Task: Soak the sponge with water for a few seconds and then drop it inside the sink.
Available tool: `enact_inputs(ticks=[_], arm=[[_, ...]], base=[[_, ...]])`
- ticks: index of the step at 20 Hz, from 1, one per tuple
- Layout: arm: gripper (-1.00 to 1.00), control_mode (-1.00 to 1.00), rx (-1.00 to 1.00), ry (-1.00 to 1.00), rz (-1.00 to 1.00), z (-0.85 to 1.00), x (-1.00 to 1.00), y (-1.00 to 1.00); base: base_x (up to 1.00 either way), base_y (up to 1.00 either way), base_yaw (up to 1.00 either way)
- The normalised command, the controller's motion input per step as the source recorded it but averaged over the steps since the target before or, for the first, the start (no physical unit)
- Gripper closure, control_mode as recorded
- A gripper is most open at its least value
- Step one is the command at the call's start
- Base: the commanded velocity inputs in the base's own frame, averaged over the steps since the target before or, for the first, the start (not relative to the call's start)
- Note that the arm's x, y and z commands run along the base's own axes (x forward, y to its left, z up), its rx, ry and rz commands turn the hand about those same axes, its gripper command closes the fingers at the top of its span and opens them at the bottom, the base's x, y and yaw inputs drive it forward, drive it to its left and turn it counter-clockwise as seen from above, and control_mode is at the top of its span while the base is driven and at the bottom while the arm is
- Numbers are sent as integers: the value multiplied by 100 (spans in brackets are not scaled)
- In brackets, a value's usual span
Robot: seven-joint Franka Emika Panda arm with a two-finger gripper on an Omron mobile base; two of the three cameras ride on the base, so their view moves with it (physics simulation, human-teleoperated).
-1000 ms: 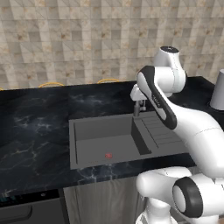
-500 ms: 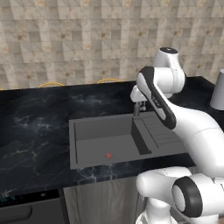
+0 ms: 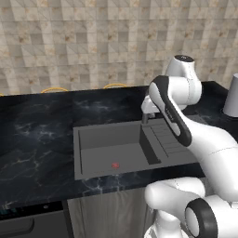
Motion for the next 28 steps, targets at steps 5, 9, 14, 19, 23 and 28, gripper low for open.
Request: enact_inputs(ticks=[5,9,14,19,23,28], arm=[[-100,-100,1,-1,0,-1,-29,-8],[-100,-100,0,-3,0,0,-27,-12],[-100,-100,0,-6,0,0,-25,-20],[-100,-100,1,-11,0,0,-25,-32],[-100,-100,2,-5,0,0,-29,-32],[-100,-100,3,-5,0,0,-30,-42]], base=[[0,0,0],[0,0,0],[0,0,0],[0,0,0],[0,0,0],[0,0,0]])
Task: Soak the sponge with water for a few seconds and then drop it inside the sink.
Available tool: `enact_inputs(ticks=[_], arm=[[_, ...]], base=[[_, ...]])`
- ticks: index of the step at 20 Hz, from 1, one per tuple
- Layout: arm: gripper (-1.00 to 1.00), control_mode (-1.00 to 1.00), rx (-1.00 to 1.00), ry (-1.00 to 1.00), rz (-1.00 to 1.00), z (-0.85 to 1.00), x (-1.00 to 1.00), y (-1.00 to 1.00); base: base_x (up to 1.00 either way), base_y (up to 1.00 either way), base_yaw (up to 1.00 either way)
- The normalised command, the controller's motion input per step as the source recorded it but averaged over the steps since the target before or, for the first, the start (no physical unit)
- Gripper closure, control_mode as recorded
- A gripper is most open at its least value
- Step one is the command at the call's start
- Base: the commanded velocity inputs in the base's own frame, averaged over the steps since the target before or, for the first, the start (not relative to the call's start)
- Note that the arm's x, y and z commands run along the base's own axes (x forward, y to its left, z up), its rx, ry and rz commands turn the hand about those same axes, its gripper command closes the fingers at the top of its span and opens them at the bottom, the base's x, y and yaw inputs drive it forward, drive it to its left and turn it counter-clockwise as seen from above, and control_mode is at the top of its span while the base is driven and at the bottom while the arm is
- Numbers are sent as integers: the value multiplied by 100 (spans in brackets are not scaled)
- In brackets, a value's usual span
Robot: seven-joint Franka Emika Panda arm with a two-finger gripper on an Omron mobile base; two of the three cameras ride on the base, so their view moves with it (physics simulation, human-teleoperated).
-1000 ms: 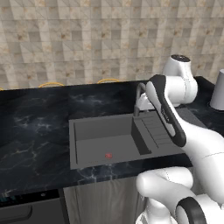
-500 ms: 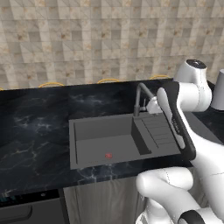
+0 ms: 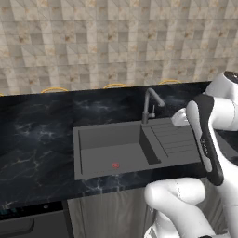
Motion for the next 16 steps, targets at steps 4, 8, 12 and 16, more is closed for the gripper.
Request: enact_inputs(ticks=[4,8,12,16], arm=[[-100,-100,3,-10,0,0,-33,-42],[-100,-100,3,-10,0,0,-34,-41],[-100,-100,4,-9,0,0,-32,-43],[-100,-100,3,-9,1,0,-17,-51]], base=[[0,0,0],[0,0,0],[0,0,0],[0,0,0]])
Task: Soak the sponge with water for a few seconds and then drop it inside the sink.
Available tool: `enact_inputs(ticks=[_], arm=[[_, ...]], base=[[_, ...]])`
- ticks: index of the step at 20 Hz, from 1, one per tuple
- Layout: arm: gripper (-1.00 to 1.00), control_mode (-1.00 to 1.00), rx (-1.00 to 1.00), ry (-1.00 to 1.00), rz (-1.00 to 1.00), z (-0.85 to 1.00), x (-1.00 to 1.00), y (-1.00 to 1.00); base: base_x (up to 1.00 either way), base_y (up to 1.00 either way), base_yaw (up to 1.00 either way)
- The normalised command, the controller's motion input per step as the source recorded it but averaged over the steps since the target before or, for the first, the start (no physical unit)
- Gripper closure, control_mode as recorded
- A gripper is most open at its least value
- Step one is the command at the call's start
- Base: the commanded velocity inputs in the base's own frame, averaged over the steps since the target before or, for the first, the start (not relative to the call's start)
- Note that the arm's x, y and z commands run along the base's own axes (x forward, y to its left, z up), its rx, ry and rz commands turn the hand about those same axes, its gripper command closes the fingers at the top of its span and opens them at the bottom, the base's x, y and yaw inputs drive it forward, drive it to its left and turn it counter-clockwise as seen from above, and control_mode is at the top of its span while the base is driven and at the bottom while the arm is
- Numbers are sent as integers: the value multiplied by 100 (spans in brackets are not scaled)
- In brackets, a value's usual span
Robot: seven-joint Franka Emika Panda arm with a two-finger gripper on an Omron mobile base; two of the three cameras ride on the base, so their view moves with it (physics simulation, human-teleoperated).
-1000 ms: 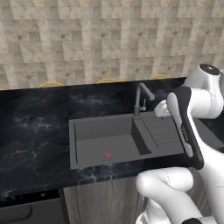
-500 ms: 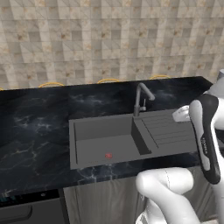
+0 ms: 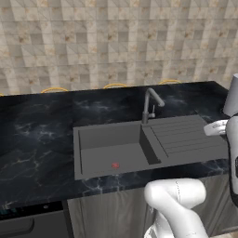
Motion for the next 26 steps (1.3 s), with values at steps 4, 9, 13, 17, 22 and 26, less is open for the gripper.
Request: enact_inputs(ticks=[4,9,13,17,22,26], arm=[[-100,-100,1,-12,6,0,0,-43],[-100,-100,0,-17,8,0,0,-20],[-100,-100,0,-23,8,0,0,-4],[-100,-100,0,-21,2,0,2,0],[-100,-100,0,-19,2,0,0,0],[-100,-100,0,-16,6,0,6,5]], base=[[0,0,0],[0,0,0],[0,0,0],[0,0,0],[0,0,0],[0,0,0]])
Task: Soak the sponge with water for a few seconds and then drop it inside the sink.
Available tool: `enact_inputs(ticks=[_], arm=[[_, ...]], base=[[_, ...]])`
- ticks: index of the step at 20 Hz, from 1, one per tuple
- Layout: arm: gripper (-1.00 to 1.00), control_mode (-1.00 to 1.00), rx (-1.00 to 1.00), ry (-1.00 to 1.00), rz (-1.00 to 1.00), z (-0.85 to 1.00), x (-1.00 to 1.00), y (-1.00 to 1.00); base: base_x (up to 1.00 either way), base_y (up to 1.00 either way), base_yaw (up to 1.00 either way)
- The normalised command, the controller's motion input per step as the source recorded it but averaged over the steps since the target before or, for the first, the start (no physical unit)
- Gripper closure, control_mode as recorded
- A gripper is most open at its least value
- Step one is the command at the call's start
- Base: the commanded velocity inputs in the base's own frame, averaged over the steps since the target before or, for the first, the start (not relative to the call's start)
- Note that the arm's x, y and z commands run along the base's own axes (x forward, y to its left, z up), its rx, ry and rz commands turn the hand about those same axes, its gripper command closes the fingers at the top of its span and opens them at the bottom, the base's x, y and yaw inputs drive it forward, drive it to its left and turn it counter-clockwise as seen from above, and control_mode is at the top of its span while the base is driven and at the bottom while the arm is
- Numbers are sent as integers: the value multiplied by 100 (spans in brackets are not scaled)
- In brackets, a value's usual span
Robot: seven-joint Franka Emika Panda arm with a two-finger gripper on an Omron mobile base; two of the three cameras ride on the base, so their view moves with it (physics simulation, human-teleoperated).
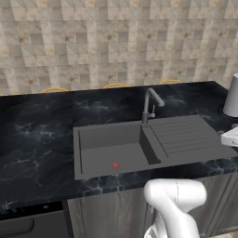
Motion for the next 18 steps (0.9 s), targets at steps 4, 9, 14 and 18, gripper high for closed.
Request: enact_inputs(ticks=[4,9,14,18], arm=[[-100,-100,0,-13,7,0,8,5],[-100,-100,0,0,4,0,30,16],[-100,-100,0,0,0,0,32,6],[-100,-100,0,0,0,0,25,7]], base=[[0,0,0],[0,0,0],[0,0,0],[0,0,0]])
